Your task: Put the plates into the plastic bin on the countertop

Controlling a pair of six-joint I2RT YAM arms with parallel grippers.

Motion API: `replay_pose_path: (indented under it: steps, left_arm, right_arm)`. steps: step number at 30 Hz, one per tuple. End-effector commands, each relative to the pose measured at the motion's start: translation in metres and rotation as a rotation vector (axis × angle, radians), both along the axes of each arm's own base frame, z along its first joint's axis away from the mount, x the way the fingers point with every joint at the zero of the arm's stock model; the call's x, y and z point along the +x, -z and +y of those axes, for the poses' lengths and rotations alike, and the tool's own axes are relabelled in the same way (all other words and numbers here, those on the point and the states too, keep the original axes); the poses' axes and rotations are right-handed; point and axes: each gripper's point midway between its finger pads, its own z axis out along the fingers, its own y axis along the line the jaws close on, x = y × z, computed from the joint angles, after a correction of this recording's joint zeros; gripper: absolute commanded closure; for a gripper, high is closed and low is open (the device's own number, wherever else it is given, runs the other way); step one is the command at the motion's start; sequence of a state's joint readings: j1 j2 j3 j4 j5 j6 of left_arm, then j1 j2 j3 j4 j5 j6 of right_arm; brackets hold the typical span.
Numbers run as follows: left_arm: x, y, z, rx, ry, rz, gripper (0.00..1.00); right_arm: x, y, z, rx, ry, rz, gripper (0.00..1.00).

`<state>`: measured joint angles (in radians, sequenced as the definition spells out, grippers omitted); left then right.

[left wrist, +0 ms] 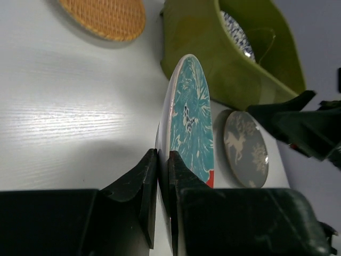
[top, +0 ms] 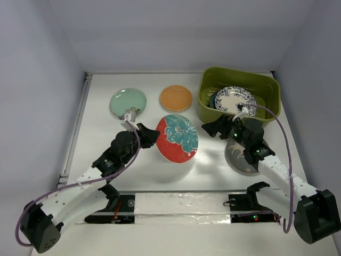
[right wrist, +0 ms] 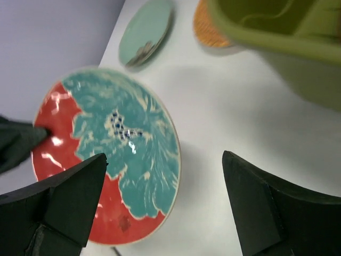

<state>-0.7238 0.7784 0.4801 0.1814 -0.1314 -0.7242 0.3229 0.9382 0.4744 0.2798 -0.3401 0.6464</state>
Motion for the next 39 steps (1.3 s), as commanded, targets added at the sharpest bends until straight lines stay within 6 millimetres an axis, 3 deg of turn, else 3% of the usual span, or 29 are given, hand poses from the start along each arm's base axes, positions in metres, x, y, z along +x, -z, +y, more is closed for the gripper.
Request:
replay_pose_path:
  steps: [1, 4, 8, 14, 17, 18, 20, 21, 24, 25, 26, 28, 29, 32, 33, 34, 36, 38, 39]
  left_arm:
    - [-0.008, -0.094, -0.005, -0.255, 0.062, -0.18, 1.0]
    - [-0.017, -0.11, -0.007, -0.305, 0.11, -0.202, 1.0]
    - [-0.025, -0.121, -0.009, -0.35, 0.152, -0.217, 1.0]
    - [-0.041, -0.149, -0.009, -0.425, 0.212, -0.279, 1.0]
    - [-0.047, -0.16, -0.005, -0.44, 0.216, -0.304, 1.0]
    - [-0.048, -0.162, -0.004, -0.444, 0.22, -0.309, 1.0]
    - [-0.05, -0.162, -0.006, -0.435, 0.237, -0.313, 1.0]
    - [-0.048, -0.157, -0.008, -0.419, 0.24, -0.299, 1.0]
    - [-0.039, -0.138, -0.01, -0.349, 0.213, -0.256, 0.85]
    - [-0.037, -0.131, -0.009, -0.33, 0.201, -0.242, 0.8]
    - [-0.033, -0.126, -0.007, -0.316, 0.179, -0.233, 0.69]
    - [-0.033, -0.108, -0.01, -0.289, 0.178, -0.201, 0.62]
    - [-0.037, -0.104, -0.017, -0.286, 0.19, -0.192, 0.57]
    - [-0.034, -0.083, -0.024, -0.23, 0.126, -0.16, 0.56]
    - [-0.043, -0.07, -0.038, -0.195, 0.16, -0.128, 0.56]
    - [-0.045, -0.063, -0.042, -0.179, 0.154, -0.116, 0.56]
    - [-0.05, -0.048, -0.059, -0.148, 0.166, -0.096, 0.55]
    - [-0.053, -0.036, -0.072, -0.122, 0.184, -0.077, 0.54]
    - [-0.052, -0.02, -0.083, -0.083, 0.194, -0.051, 0.54]
  right_arm:
    - [-0.015, -0.013, 0.032, -0.001, -0.176, -0.106, 0.05]
    - [-0.017, -0.009, 0.041, 0.006, -0.2, -0.099, 0.05]
    - [-0.03, -0.018, 0.061, 0.043, -0.301, -0.12, 0.06]
    - [-0.032, -0.006, 0.073, 0.048, -0.339, -0.087, 0.16]
    - [-0.037, -0.01, 0.077, 0.088, -0.375, -0.095, 0.31]
    - [-0.038, -0.011, 0.078, 0.094, -0.38, -0.094, 0.58]
    - [-0.036, -0.016, 0.077, 0.114, -0.365, -0.097, 0.8]
    - [-0.035, -0.02, 0.076, 0.119, -0.351, -0.102, 0.98]
    - [-0.024, -0.04, 0.068, 0.123, -0.266, -0.119, 1.0]
    - [-0.018, -0.065, 0.063, 0.119, -0.222, -0.177, 1.0]
    - [-0.005, -0.066, 0.052, 0.084, -0.129, -0.154, 1.0]
    - [0.011, -0.091, 0.034, 0.068, -0.021, -0.192, 1.0]
    - [0.021, -0.119, 0.022, 0.077, 0.035, -0.23, 1.0]
    - [0.052, -0.163, -0.023, 0.084, 0.21, -0.272, 1.0]
    - [0.061, -0.17, -0.037, 0.087, 0.257, -0.275, 1.0]
    - [0.074, -0.174, -0.063, 0.086, 0.341, -0.27, 1.0]
    - [0.092, -0.182, -0.09, 0.081, 0.43, -0.259, 1.0]
    - [0.108, -0.18, -0.125, 0.062, 0.548, -0.233, 1.0]
    - [0.119, -0.18, -0.134, 0.054, 0.575, -0.223, 1.0]
